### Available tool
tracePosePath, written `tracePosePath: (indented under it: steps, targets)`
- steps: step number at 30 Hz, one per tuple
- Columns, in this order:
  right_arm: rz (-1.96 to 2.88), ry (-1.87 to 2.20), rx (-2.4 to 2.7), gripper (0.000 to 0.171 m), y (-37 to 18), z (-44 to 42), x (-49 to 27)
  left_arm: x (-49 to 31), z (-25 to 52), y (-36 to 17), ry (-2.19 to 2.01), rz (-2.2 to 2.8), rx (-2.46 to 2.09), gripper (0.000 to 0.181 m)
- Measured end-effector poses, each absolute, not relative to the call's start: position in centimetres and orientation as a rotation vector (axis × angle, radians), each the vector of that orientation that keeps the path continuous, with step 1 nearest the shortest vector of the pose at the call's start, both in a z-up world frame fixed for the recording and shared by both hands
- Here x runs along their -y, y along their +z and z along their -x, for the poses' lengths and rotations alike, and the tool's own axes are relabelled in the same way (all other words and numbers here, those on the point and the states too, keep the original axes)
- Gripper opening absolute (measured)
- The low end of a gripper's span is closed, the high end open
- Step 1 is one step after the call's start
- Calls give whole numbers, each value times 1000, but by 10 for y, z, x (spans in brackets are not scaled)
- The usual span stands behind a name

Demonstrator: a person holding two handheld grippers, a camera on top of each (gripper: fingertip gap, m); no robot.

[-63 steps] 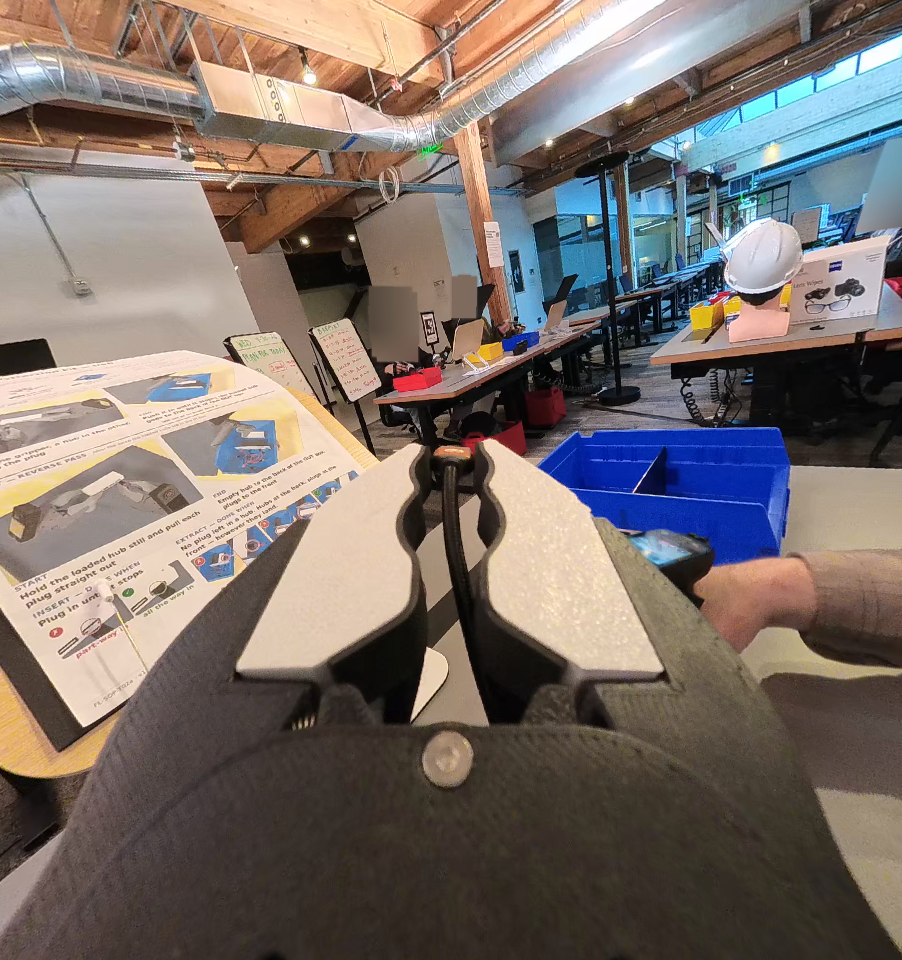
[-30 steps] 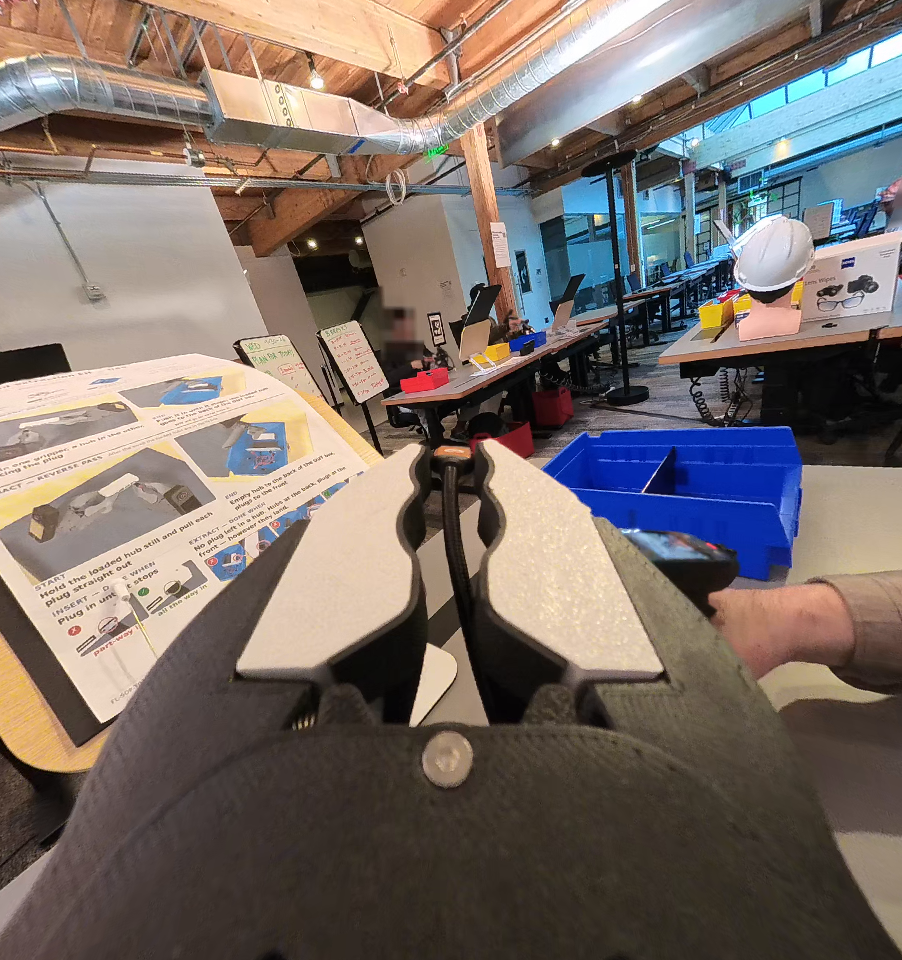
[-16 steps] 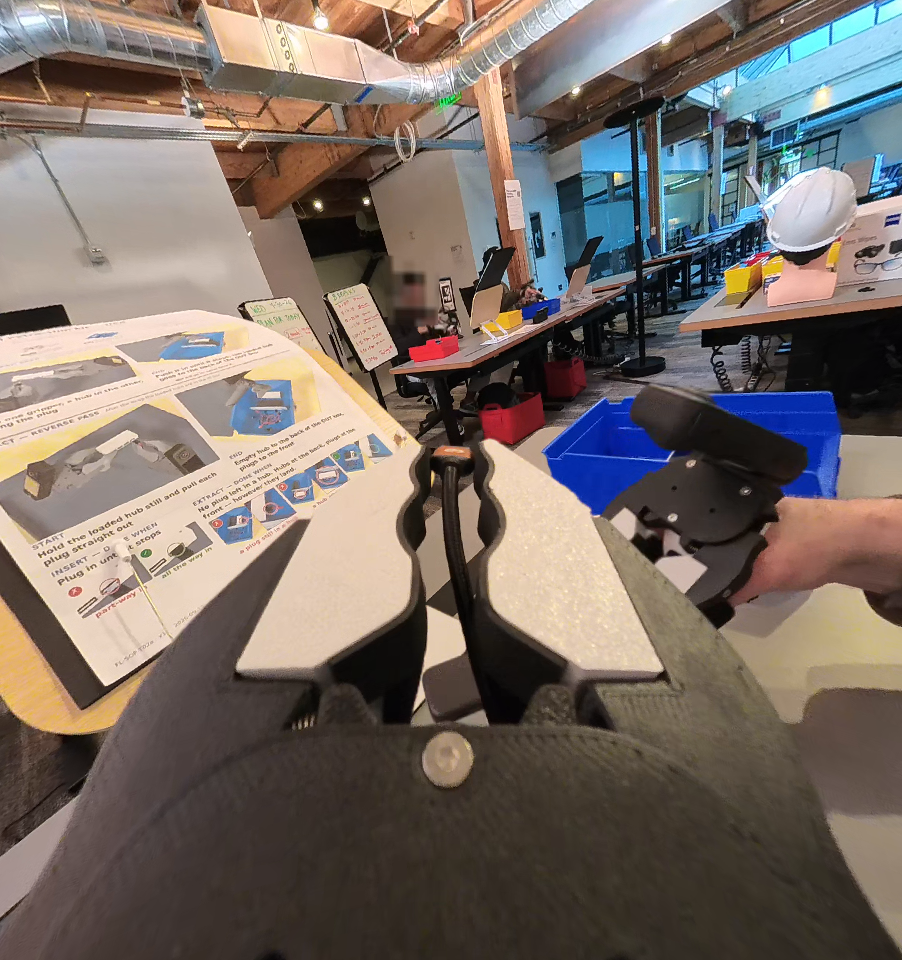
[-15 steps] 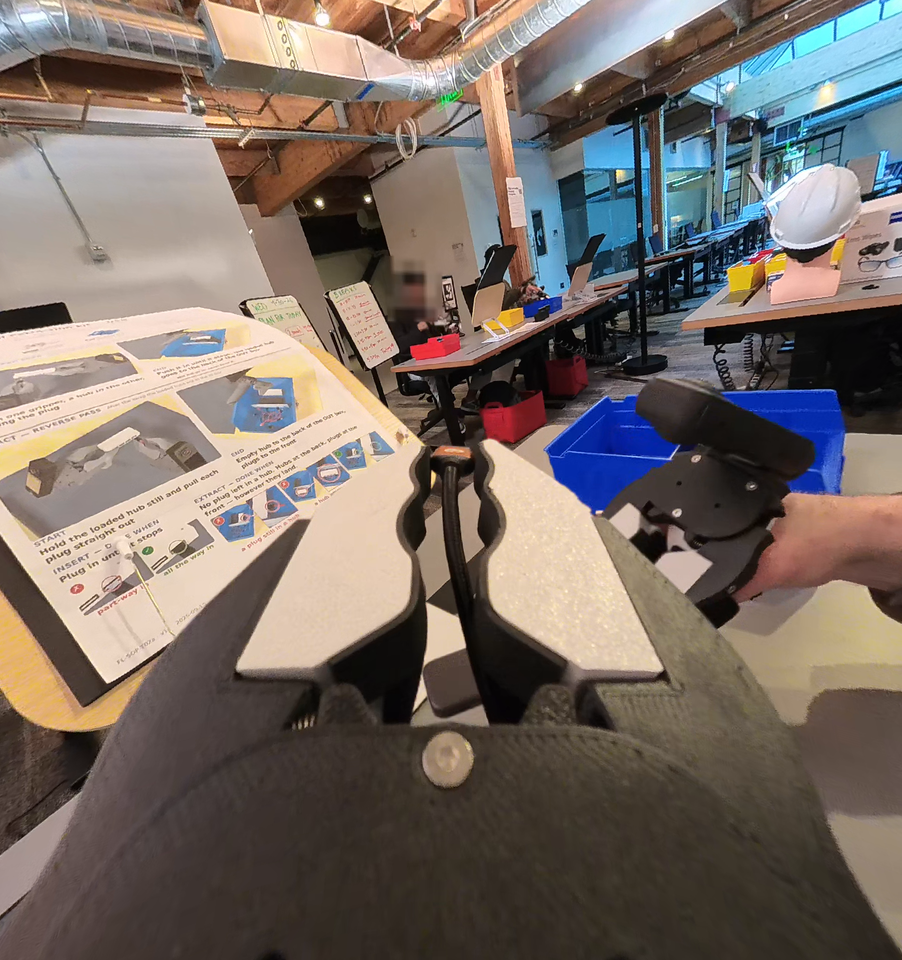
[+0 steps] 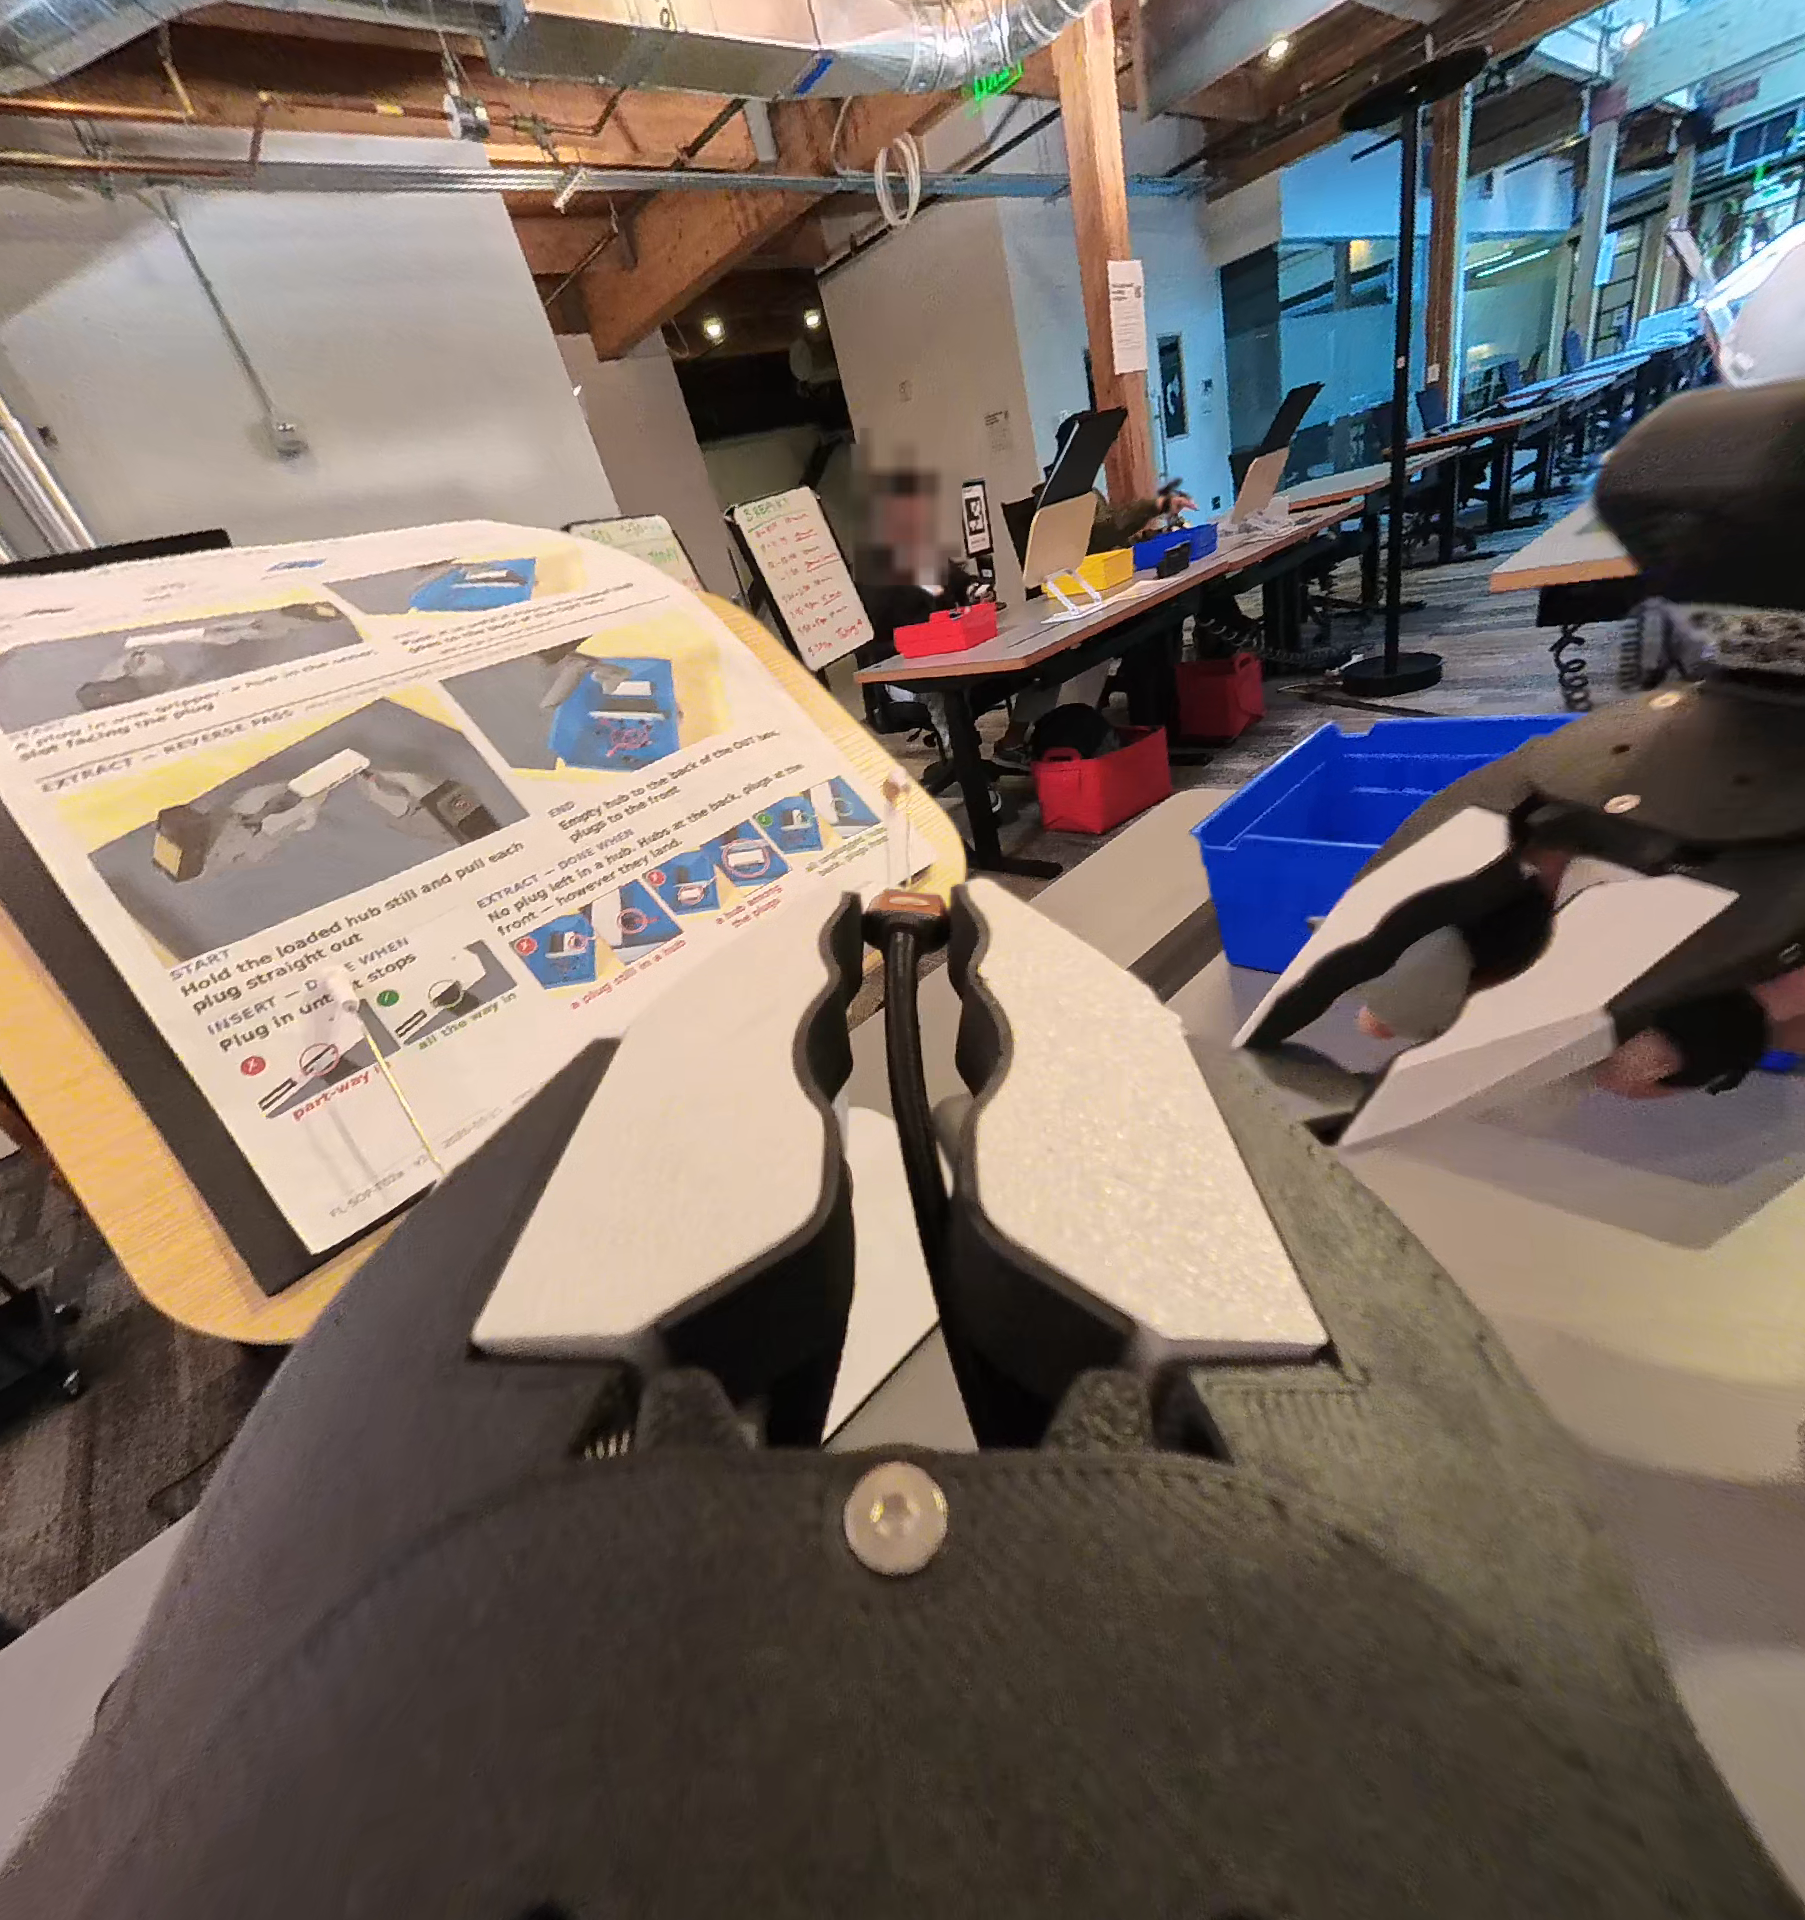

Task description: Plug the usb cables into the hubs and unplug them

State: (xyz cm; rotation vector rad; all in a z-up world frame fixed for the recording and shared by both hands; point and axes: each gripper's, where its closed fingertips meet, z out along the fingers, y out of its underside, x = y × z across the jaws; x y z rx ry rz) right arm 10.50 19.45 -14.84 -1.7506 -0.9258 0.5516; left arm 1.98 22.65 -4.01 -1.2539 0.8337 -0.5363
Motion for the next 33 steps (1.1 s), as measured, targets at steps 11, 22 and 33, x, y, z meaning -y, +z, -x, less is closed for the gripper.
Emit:
tracePosePath:
  steps: [11, 22, 33]
  targets:
    - [1631, 596, 766, 39, -111, -115, -199, -262, -15, -87, -519, 1444, -781, 16]
    - [1624, 700, 773, 38, -108, -89, -187, -213, -82, -129, -715, 1460, -972, 16]
    - [1652, 645, 818, 39, -113, -79, -182, -206, -89, -129, -629, 1391, -988, 16]
